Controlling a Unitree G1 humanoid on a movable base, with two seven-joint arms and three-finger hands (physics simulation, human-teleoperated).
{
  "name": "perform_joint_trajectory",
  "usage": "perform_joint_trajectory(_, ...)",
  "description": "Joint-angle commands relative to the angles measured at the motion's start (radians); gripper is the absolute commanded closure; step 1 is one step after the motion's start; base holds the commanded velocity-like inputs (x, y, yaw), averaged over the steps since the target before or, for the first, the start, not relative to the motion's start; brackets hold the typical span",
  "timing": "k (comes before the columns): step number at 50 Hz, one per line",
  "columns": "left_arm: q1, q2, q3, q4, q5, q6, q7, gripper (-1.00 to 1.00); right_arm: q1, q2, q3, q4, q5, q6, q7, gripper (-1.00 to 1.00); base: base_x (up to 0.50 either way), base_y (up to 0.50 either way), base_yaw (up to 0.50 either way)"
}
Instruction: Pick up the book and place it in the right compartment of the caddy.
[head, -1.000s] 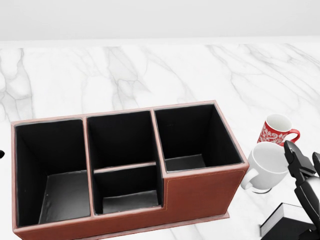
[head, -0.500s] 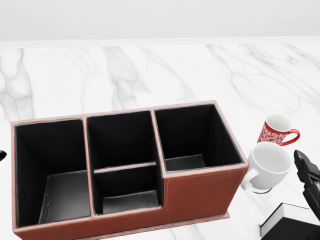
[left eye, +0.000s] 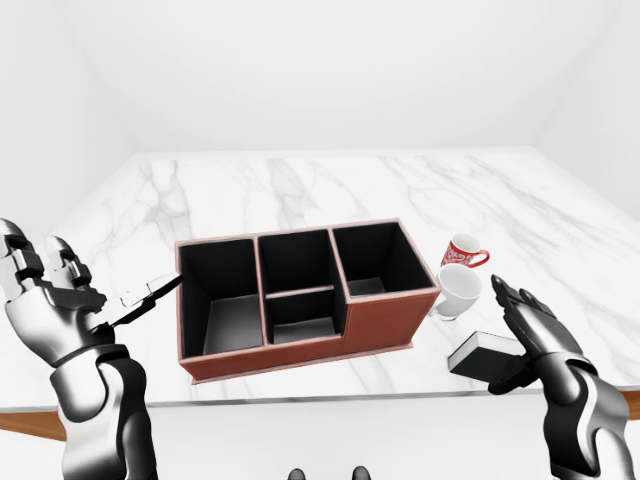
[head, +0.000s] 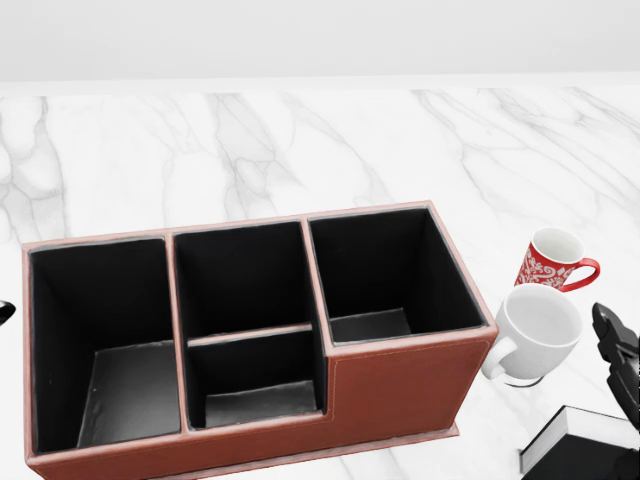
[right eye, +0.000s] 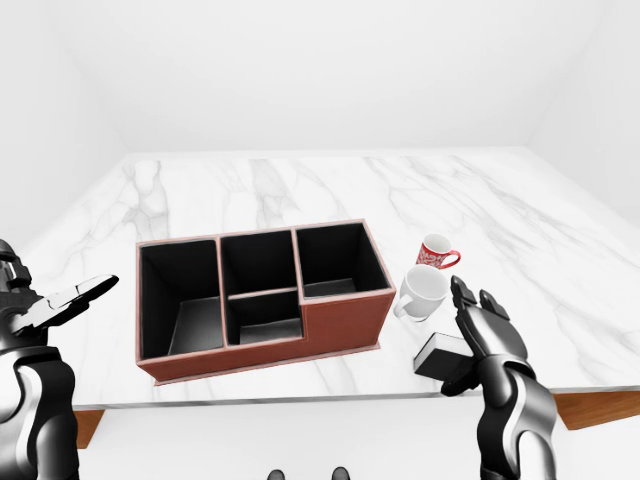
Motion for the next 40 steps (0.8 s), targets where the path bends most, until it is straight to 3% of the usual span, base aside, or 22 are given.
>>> perform_joint_trajectory(1, 0.001, 0.001, 0.001, -0.007, -0.001, 0.004, 0.002, -1.00, -0.013, -0.021, 0.020, 0.076, 0.004, 0.000, -0.036, -1.00, 0.00, 0.00, 0.00)
perform_joint_trajectory(27, -0.002, 0.002, 0.001, 0.009, -0.002, -0.004, 0.001, -1.00, -0.033, -0.069, 0.051, 0.283, 0.043, 0.000, -0.122, -1.00, 0.00, 0.00, 0.00)
perform_joint_trajectory(29, -0.003, 0.002, 0.000, 0.022, 0.000, -0.015, -0.002, -1.00, -0.029, -0.069, 0.053, 0.272, 0.041, 0.000, -0.115, -1.00, 0.00, 0.00, 0.00)
perform_joint_trajectory(40, -0.003, 0.004, 0.000, 0.017, -0.002, -0.010, 0.001, -1.00, -0.029, -0.073, 0.059, 0.296, 0.051, 0.000, -0.120, -1.00, 0.00, 0.00, 0.00)
